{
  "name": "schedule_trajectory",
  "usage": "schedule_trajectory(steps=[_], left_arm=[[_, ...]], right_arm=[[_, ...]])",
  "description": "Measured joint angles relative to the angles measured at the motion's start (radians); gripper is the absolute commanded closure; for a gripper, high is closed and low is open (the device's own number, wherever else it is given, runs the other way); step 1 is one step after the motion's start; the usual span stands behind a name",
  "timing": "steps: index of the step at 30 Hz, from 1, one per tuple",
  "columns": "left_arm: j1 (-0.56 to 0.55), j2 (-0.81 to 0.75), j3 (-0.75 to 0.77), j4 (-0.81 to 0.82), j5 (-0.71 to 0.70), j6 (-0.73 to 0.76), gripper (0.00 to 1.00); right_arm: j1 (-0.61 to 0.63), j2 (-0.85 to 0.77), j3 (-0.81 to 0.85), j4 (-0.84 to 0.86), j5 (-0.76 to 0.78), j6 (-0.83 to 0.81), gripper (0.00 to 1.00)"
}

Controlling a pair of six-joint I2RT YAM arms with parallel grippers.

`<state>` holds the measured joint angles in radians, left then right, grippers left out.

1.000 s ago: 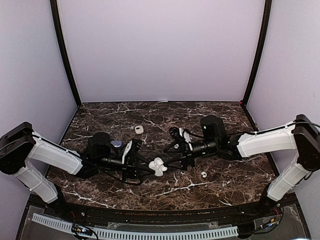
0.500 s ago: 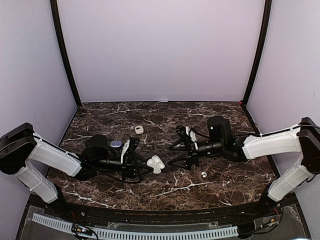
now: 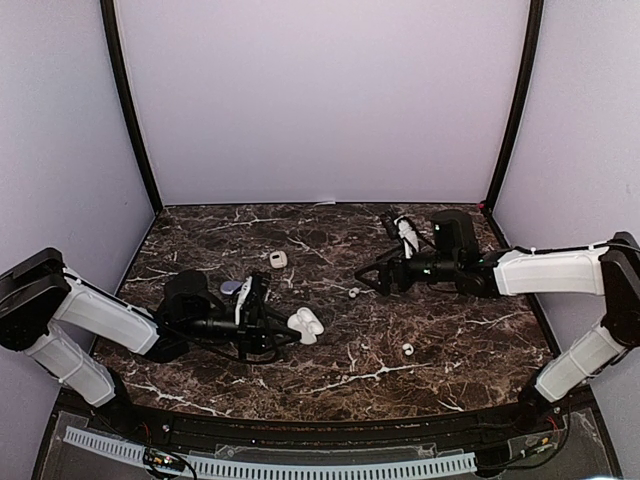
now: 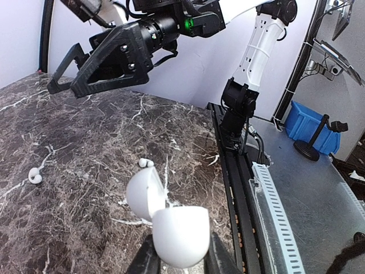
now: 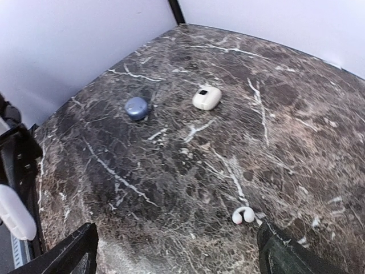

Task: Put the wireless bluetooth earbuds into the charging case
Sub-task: Move the left earbud to the center of the board.

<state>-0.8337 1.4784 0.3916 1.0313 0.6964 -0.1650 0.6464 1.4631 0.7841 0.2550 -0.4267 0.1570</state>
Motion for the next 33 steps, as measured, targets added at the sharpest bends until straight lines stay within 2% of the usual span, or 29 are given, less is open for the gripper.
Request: schedule_trajectory(steps=[5,9,13,16,20,33], left_arm=[[0.001,-0.002,-0.004,0.005,0.000,-0.002,0.82],[0.003,-0.002,-0.009,0.021,0.000,-0.005,0.82],[0.008,-0.002,-0.013,0.038,0.000,-0.012,0.82],[0.012,-0.006,-0.026,0.045,-0.002,-0.019,0.82],[0.014,-0.016,-0.042,0.053,-0.005,-0.027,0.82],[0.019,-0.056,-0.052,0.053,-0.009,-0.030,0.82]], right_arm=[[-0.001,0.065,0.026,-0.084,0.146,0.061,0.14],[-0.001,0.197,0.118,-0.170,0.243,0.103,0.25],[-0.001,0.298,0.201,-0.229,0.283,0.115,0.31],[-0.001,0.358,0.253,-0.257,0.293,0.116,0.42],[-0.001,0.431,0.322,-0.279,0.291,0.118,0.52],[-0.001,0.585,0.483,-0.334,0.208,0.105,0.58]])
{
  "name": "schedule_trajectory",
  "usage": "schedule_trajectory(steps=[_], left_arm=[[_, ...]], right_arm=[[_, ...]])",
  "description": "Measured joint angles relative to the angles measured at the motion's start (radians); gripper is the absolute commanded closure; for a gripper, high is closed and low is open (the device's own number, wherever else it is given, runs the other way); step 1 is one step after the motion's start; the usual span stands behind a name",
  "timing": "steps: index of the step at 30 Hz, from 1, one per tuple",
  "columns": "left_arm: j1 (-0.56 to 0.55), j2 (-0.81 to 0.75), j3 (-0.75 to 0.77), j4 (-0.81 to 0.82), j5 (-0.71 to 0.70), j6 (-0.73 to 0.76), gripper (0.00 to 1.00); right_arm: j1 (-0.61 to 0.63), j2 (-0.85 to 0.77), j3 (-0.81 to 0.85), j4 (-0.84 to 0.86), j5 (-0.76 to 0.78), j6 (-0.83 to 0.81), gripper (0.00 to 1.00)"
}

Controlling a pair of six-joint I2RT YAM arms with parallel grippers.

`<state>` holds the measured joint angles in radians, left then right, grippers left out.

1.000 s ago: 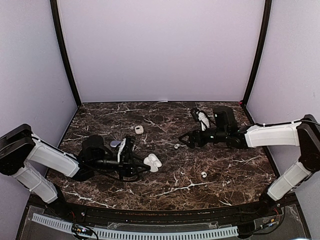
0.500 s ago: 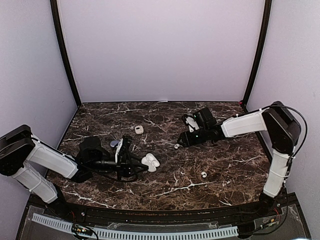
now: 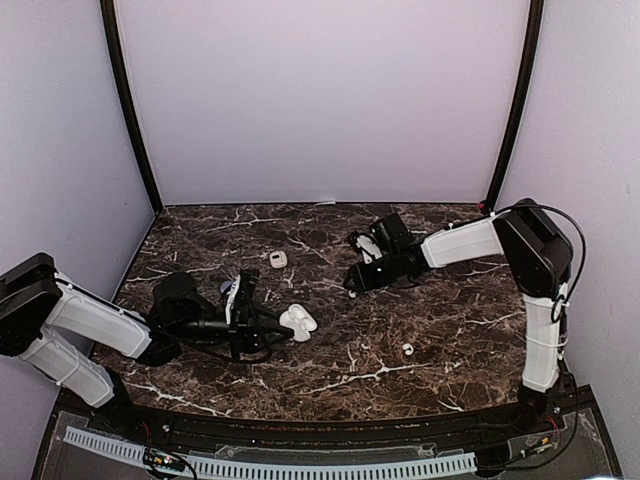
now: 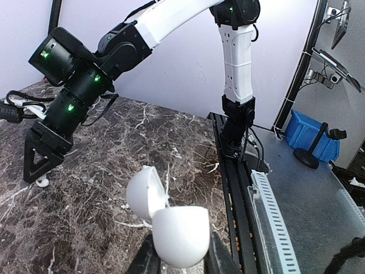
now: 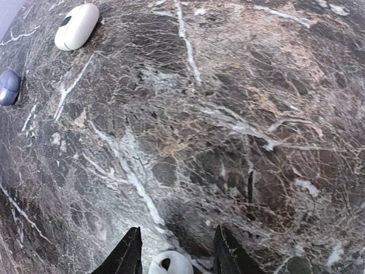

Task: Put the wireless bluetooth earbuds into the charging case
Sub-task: Move the left earbud to the center of the board.

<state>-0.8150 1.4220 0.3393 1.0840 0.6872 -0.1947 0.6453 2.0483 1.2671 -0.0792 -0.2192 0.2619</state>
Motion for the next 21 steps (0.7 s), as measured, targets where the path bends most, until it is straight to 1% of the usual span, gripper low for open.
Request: schedule_trajectory(steps=[4,10,15,21], left_arm=[[0.000,-0.002,-0.003,0.000,0.000,0.000,0.82],[0.000,-0.019,-0.021,0.000,-0.001,0.000,0.82],[0.000,-0.024,-0.021,-0.001,-0.002,0.000,0.82],[0.000,-0.023,-0.021,-0.001,-0.001,0.000,0.82]], right_arm=[[0.000,0.012,0.013,-0.004,-0.042,-0.004,0.64],[-0.001,0.000,-0.026,0.028,-0.100,-0.009,0.67],[-0.001,-0.075,-0.150,0.067,-0.156,-0.005,0.72],[0.002,-0.195,-0.310,0.082,-0.224,-0.007,0.73]])
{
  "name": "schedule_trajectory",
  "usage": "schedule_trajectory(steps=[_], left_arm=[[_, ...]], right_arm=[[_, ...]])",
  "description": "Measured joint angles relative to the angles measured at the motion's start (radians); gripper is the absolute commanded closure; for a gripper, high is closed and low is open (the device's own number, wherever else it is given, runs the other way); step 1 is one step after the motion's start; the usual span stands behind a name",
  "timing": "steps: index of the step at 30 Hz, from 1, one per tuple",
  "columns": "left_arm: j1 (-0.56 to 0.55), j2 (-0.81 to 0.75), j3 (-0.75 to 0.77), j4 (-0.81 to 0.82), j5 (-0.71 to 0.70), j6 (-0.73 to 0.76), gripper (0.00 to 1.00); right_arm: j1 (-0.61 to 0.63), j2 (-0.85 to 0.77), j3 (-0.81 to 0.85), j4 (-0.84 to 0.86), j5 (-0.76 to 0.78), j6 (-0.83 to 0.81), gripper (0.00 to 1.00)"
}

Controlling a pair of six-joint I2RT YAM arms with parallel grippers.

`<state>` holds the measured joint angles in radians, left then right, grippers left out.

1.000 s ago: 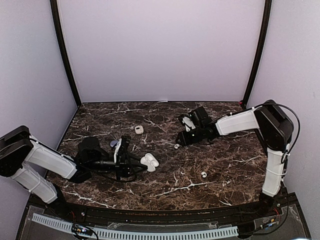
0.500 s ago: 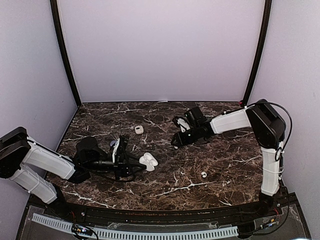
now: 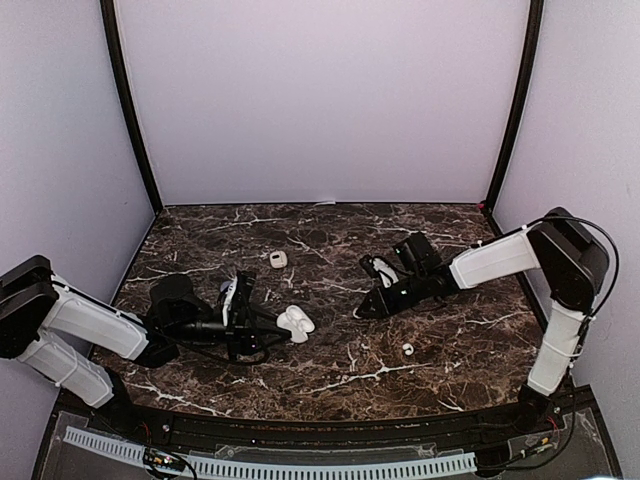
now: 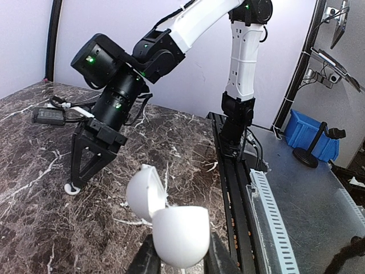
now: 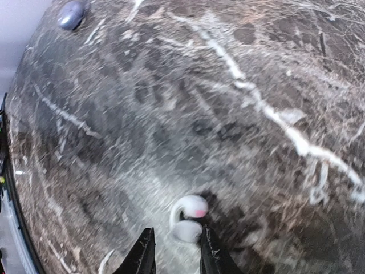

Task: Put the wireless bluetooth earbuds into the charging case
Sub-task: Move the left earbud to the center of the board, then adjust the left earbud at the center of the board.

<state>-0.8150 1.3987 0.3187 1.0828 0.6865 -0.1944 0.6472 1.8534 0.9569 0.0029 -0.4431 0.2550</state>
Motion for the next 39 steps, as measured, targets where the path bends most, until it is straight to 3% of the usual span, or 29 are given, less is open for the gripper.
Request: schedule_trajectory(steps=[12,19,39], left_arm=[[0.000,0.017,0.008,-0.001,0.008,0.000,0.82],[0.000,0.021,0.008,-0.001,0.009,0.000,0.82],[0.002,0.020,0.008,-0.024,0.002,0.000,0.82]], right_arm=[[0.011,-0.163,-0.092,0.000,-0.070,-0.040,0.74],[0.014,-0.097,-0.006,-0.027,0.021,-0.032,0.79],[0.110,-0.009,0.063,-0.077,0.124,0.005,0.78]])
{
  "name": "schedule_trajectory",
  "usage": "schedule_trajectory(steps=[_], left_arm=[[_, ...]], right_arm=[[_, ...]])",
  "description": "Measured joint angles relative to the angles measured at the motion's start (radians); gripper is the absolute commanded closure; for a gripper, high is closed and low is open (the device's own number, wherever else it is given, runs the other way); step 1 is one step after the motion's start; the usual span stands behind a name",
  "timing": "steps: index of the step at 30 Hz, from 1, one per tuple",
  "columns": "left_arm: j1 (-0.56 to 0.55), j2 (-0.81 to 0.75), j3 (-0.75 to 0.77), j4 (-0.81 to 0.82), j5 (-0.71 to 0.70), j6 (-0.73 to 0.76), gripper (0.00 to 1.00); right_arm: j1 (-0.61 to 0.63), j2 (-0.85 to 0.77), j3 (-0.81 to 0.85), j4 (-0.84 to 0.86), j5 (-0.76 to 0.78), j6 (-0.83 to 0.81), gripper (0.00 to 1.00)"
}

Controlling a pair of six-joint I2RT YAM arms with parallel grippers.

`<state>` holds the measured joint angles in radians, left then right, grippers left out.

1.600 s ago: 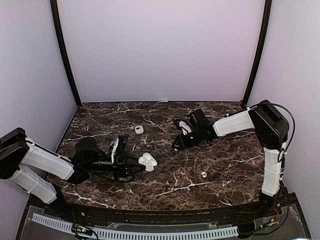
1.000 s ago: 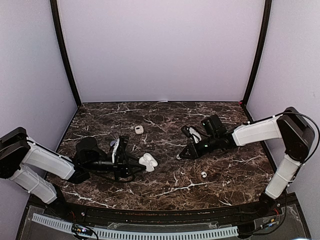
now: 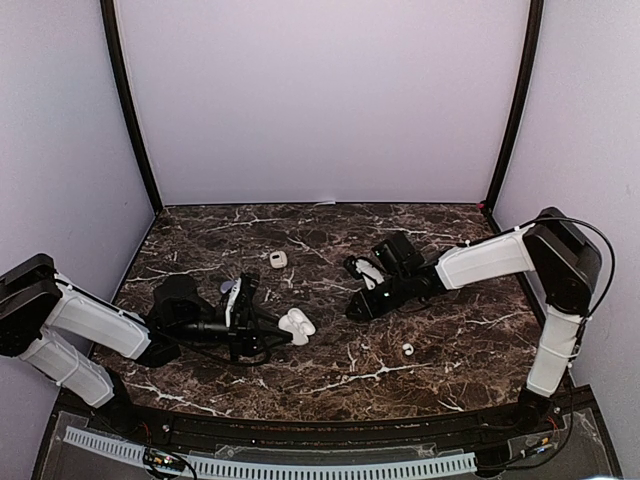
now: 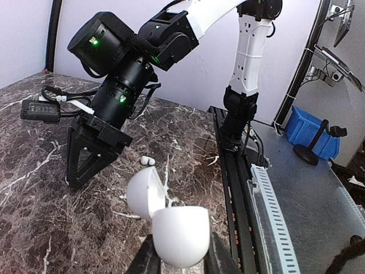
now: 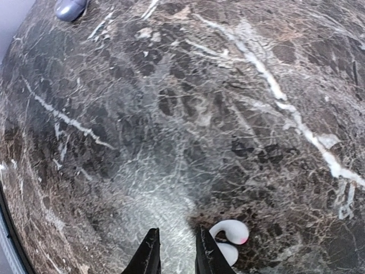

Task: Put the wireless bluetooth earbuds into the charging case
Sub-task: Adjust the left earbud at the center of the board.

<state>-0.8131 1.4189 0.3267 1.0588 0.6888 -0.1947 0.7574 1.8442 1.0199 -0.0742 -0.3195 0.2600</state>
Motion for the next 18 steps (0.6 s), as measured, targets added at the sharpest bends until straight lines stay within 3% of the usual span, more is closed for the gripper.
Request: schedule_trajectory(steps=[18], left_arm=[[0.002,-0.010,0.000,-0.014,-0.006,0.001,0.82]], right_arm=[[0.000,0.008,0.033,-0.056,0.120,0.008,0.75]])
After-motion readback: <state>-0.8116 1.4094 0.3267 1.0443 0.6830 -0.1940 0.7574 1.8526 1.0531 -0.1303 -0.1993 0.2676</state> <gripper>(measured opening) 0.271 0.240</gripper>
